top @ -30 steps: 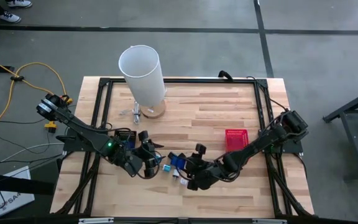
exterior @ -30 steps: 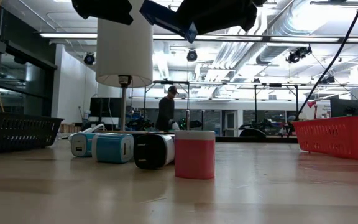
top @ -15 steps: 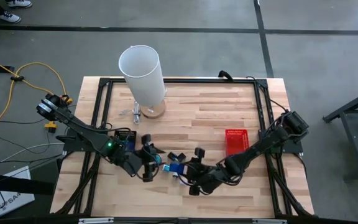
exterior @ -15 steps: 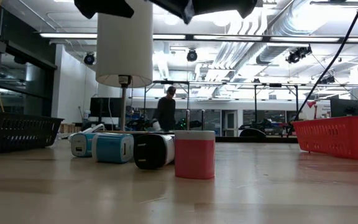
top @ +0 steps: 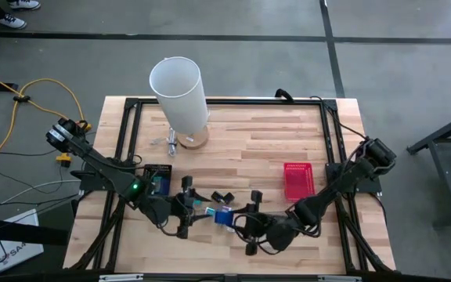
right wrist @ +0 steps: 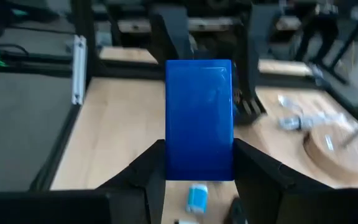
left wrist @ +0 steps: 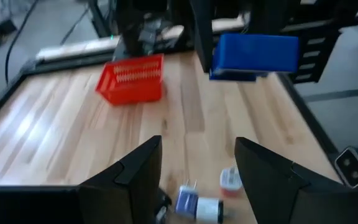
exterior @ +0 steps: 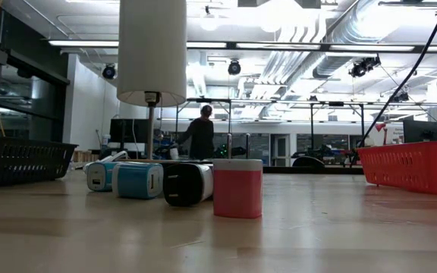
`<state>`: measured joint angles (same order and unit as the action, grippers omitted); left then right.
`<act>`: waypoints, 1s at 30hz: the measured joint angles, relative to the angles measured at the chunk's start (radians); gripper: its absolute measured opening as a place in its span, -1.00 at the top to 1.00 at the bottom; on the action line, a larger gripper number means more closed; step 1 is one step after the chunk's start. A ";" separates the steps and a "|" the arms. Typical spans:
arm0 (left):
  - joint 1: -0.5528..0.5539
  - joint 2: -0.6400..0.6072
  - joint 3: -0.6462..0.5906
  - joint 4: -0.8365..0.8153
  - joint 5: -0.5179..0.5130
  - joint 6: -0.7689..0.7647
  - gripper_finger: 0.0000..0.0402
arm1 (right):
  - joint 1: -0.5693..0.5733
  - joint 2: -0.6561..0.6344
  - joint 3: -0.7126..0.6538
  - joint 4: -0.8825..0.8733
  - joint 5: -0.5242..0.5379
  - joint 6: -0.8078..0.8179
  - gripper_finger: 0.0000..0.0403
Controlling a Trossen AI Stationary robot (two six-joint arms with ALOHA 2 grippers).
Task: Pick & Place Office items
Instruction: Put the dark blue digital timer into the black bin
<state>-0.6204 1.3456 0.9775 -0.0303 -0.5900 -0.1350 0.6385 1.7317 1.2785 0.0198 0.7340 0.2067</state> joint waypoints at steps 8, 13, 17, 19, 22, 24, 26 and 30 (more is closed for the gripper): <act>0.001 0.000 0.000 0.144 0.011 0.111 0.03 | 0.008 0.001 0.000 0.144 0.000 -0.161 0.27; 0.010 0.000 0.000 0.198 0.120 0.162 0.03 | 0.005 0.001 0.000 0.203 0.000 -0.233 0.27; 0.015 0.000 0.000 0.209 0.125 0.170 0.03 | -0.002 0.001 0.000 0.223 -0.002 -0.245 0.27; 0.017 0.000 0.000 0.213 0.125 0.174 0.03 | -0.005 0.001 0.000 0.231 -0.004 -0.258 0.27; 0.028 0.000 0.000 0.215 0.126 0.174 0.03 | -0.014 0.001 0.000 0.232 -0.004 -0.260 0.27; 0.035 0.000 0.000 0.220 0.128 0.174 0.03 | -0.020 0.001 0.000 0.232 -0.004 -0.260 0.27; 0.042 0.000 0.000 0.222 0.127 0.176 0.03 | -0.027 0.001 0.000 0.232 -0.003 -0.260 0.27; 0.044 0.000 0.000 0.230 0.127 0.205 0.03 | -0.037 0.001 0.000 0.231 -0.002 -0.260 0.27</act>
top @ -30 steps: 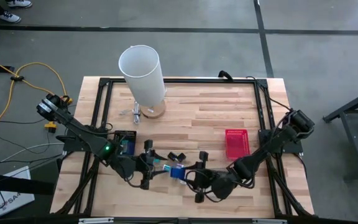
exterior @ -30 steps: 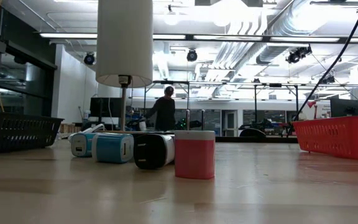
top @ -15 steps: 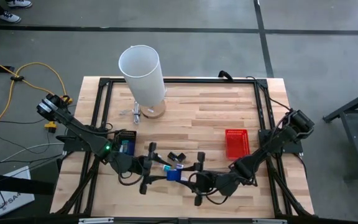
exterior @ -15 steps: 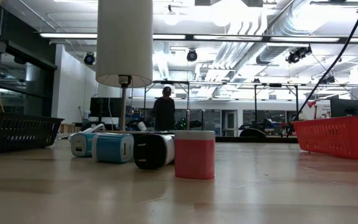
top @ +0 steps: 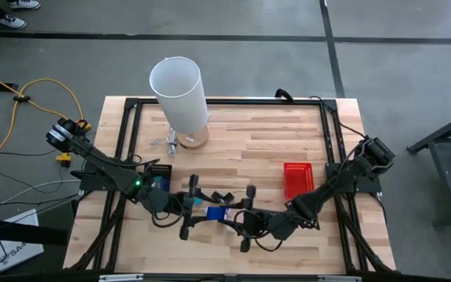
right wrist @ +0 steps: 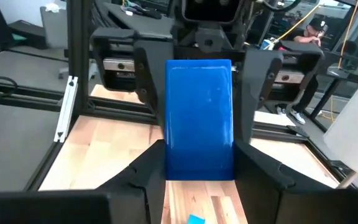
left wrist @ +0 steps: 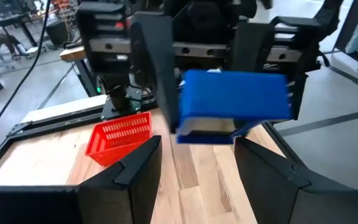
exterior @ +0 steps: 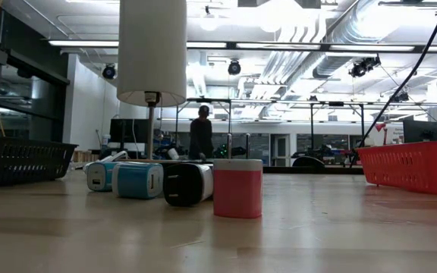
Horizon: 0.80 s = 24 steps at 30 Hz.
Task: Pick & Place Office items
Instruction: Put the dark blue digital timer into the black bin
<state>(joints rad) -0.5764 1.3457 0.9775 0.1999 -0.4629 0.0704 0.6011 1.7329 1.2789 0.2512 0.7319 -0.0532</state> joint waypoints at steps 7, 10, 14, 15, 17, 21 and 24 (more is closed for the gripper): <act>-0.016 0.000 0.000 0.017 0.000 0.046 0.03 | -0.002 0.000 0.000 -0.008 0.002 0.000 0.27; -0.016 0.000 0.000 0.026 0.000 0.047 0.03 | -0.002 0.000 0.000 -0.008 -0.001 0.001 0.27; -0.015 0.000 0.000 0.037 0.000 0.047 0.03 | -0.002 0.000 0.000 -0.008 -0.001 0.002 0.27; -0.015 0.000 0.000 0.042 0.000 0.047 0.03 | -0.002 0.000 0.000 -0.008 -0.001 0.003 0.27; -0.015 0.000 0.000 0.052 0.000 0.057 0.03 | -0.002 0.000 0.000 -0.008 -0.001 0.003 0.27; -0.015 0.000 0.000 0.078 0.009 0.085 0.03 | -0.002 0.000 0.000 -0.008 -0.002 0.003 0.27; -0.013 0.000 0.000 0.093 0.050 0.094 0.03 | -0.002 0.000 0.000 -0.007 -0.005 0.003 0.27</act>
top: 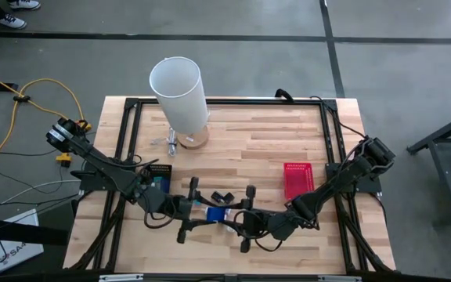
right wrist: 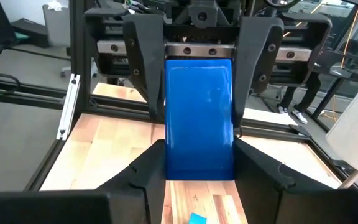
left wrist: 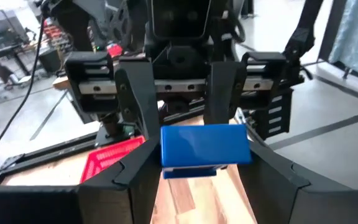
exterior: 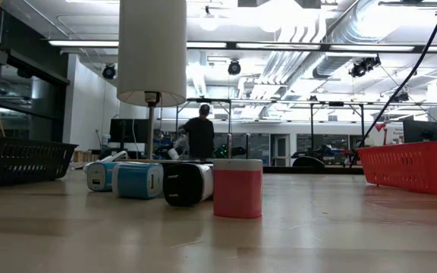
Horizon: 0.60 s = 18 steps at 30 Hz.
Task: Pick & Place Office items
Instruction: Put the dark blue digital timer into the black bin
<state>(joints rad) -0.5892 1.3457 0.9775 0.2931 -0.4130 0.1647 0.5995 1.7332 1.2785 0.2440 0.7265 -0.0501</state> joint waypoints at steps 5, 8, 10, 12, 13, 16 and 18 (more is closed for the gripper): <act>0.016 0.000 0.000 0.009 0.033 -0.003 0.03 | 0.000 0.000 0.000 0.000 0.001 0.000 0.27; 0.025 0.000 0.000 0.009 0.049 -0.004 0.03 | 0.000 0.000 0.000 0.000 0.003 0.000 0.27; 0.027 0.000 0.000 0.008 0.051 -0.004 0.03 | 0.000 0.000 0.000 0.000 0.004 0.000 0.27; 0.027 0.000 0.000 0.008 0.052 -0.004 0.03 | 0.000 0.000 0.000 0.000 0.004 0.000 0.27; 0.027 0.000 0.000 0.008 0.052 -0.004 0.03 | 0.000 0.000 0.000 0.000 0.004 0.000 0.27; 0.027 0.000 0.000 0.007 0.052 -0.005 0.03 | 0.000 0.000 0.000 0.000 0.004 0.000 0.27; 0.027 0.000 0.000 0.007 0.052 -0.005 0.05 | 0.000 0.000 0.000 0.000 0.004 0.000 0.27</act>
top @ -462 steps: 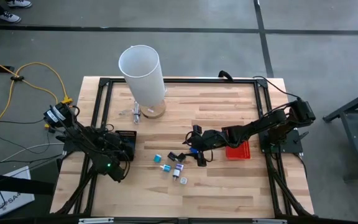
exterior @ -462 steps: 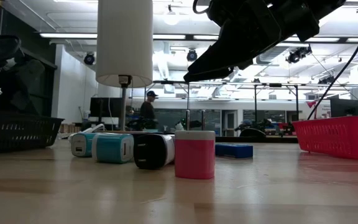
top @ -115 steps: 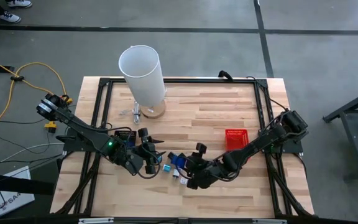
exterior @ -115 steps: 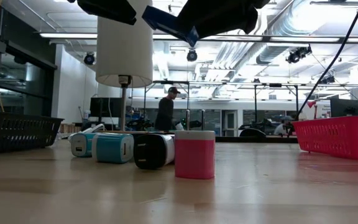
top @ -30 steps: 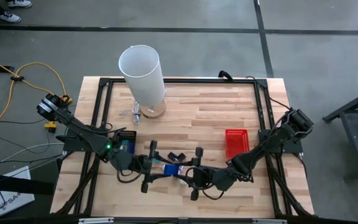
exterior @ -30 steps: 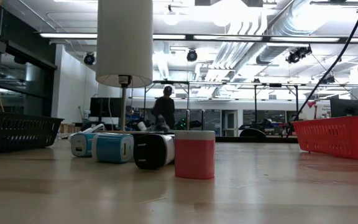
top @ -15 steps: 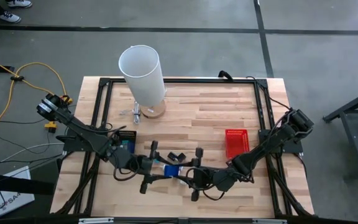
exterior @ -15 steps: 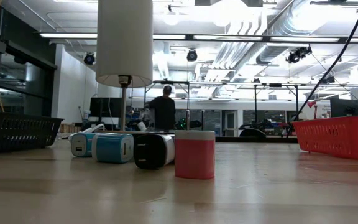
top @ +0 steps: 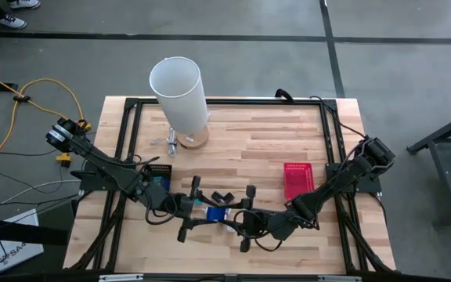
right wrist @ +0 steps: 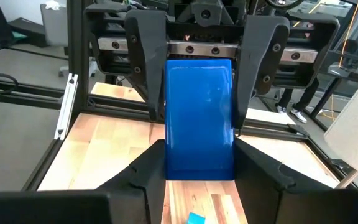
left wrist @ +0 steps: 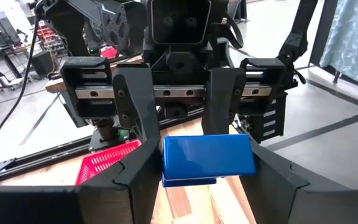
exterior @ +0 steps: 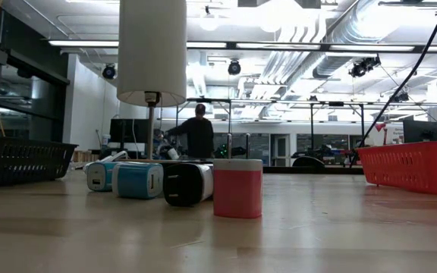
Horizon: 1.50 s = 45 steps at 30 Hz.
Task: Pick & Place Office items
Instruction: Put the dark blue digital timer into the black bin
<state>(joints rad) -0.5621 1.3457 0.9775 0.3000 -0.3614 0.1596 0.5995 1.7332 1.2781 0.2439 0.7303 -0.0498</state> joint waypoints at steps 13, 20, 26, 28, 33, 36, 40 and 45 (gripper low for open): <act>0.000 0.000 0.000 0.000 -0.006 0.001 0.21 | 0.000 0.000 0.000 0.000 0.003 0.007 0.27; 0.000 0.000 0.000 -0.001 0.005 -0.006 0.22 | 0.000 0.000 0.000 -0.004 -0.005 0.021 0.09; 0.000 0.000 0.000 -0.003 0.006 -0.010 0.22 | 0.000 0.000 0.000 -0.004 -0.003 0.019 -0.11; -0.002 0.000 0.000 -0.003 0.005 -0.010 0.22 | 0.000 0.000 0.000 -0.004 -0.003 0.019 -0.16; -0.005 0.000 0.000 -0.003 0.003 -0.020 0.23 | 0.000 0.000 0.000 -0.027 -0.002 0.019 -0.25; -0.005 0.000 0.000 -0.005 -0.001 -0.044 0.23 | 0.000 0.000 0.000 -0.069 0.004 0.021 -0.28; -0.005 -0.003 0.000 -0.038 -0.033 -0.073 0.23 | 0.000 0.000 0.000 -0.137 0.005 0.027 -0.30; -0.007 -0.059 0.000 -0.177 -0.123 -0.171 0.23 | 0.000 0.000 0.000 -0.279 0.057 0.108 -0.31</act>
<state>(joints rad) -0.5688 1.2869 0.9771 0.1235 -0.4845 -0.0116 0.5999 1.7332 1.2781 -0.0354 0.7876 0.0583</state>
